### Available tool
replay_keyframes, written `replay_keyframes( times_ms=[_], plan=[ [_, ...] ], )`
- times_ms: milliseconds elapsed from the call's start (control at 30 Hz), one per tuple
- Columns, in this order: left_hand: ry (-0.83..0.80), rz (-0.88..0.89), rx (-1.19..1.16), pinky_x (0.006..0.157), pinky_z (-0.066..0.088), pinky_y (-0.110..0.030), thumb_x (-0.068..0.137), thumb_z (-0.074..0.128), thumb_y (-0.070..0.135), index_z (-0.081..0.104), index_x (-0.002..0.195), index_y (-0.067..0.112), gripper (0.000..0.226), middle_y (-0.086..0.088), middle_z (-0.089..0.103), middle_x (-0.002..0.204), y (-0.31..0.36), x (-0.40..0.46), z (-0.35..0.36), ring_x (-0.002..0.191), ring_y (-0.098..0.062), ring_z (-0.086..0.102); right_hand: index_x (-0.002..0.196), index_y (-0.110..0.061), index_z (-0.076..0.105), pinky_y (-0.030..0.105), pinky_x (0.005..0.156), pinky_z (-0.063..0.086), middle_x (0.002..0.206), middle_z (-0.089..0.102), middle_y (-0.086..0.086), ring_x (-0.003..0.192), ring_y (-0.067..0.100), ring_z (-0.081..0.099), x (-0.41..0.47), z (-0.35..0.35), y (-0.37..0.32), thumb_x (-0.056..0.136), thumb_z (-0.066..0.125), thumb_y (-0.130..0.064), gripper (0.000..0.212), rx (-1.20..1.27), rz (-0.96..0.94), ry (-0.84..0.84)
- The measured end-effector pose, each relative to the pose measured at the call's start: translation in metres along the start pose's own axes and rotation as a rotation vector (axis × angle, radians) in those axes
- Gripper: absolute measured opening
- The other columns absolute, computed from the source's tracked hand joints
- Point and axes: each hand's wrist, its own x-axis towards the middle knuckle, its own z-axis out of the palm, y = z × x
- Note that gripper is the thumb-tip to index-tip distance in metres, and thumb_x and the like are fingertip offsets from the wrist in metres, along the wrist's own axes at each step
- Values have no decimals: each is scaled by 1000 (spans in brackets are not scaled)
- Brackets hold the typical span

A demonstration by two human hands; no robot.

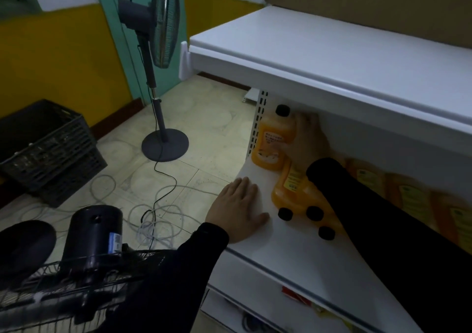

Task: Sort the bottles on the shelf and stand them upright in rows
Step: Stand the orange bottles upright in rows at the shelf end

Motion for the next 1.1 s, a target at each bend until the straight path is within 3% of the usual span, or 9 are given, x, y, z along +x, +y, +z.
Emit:
replay_keyframes(
  times_ms=[167,267,367,467,567,767,900,1000,1100],
  plan=[
    [-4,6,0,116,-5,-32,83,12,78,8,154,18,93,-8,4,162,-1,0,0,149,-22,0,135,-20,48,28,93,37,127,49,2,115,17,50,-35,-27,35,82,70,-45,63,177,-72,-26],
    [-46,-11,-24,115,-7,-32,85,14,77,5,154,18,92,-7,1,162,1,1,-2,149,-22,-2,136,-27,46,35,100,37,139,42,4,126,25,44,-75,-35,65,77,63,-60,69,110,-87,-85],
    [-95,-12,-46,118,4,-35,90,25,69,13,153,17,84,-8,8,162,4,1,-12,148,-24,4,145,-32,34,43,109,30,155,20,2,141,27,21,-106,-31,76,68,61,-73,92,-149,-154,-281],
    [-162,6,-90,110,32,-38,93,41,47,46,135,15,53,-8,41,142,9,7,-37,134,-28,35,152,-31,15,47,107,34,160,6,6,146,32,11,-115,-24,76,79,70,-47,94,-393,-212,-301],
    [-181,17,-142,105,40,-38,95,49,37,50,136,18,45,-6,50,137,20,12,-60,127,-27,47,153,-28,12,42,107,34,161,5,4,147,29,12,-117,-32,73,85,66,-21,88,-401,-221,-319],
    [84,153,-613,79,38,-6,85,68,25,52,132,26,49,3,57,129,64,11,-79,108,-9,54,144,-26,39,17,100,30,144,44,-3,129,12,44,-120,-79,77,87,69,-35,65,106,-311,-110],
    [21,174,-829,98,46,-30,78,77,39,44,136,34,67,12,54,133,83,17,-82,118,-6,52,128,-46,42,-5,76,36,113,47,-37,97,-29,46,-110,-99,68,89,61,-42,43,485,-119,-51],
    [-80,143,-971,94,48,-30,75,77,47,50,130,40,62,22,62,120,80,13,-80,109,2,58,126,-46,46,-2,77,40,113,48,-38,100,-27,47,-105,-99,61,89,58,-44,39,600,-117,-55],
    [-39,66,-1100,96,51,-39,76,79,39,55,127,35,55,16,67,116,69,8,-72,107,-4,62,129,-52,42,7,80,45,115,50,-35,106,-13,52,-102,-96,48,79,62,-56,54,614,-130,-142]
  ],
)
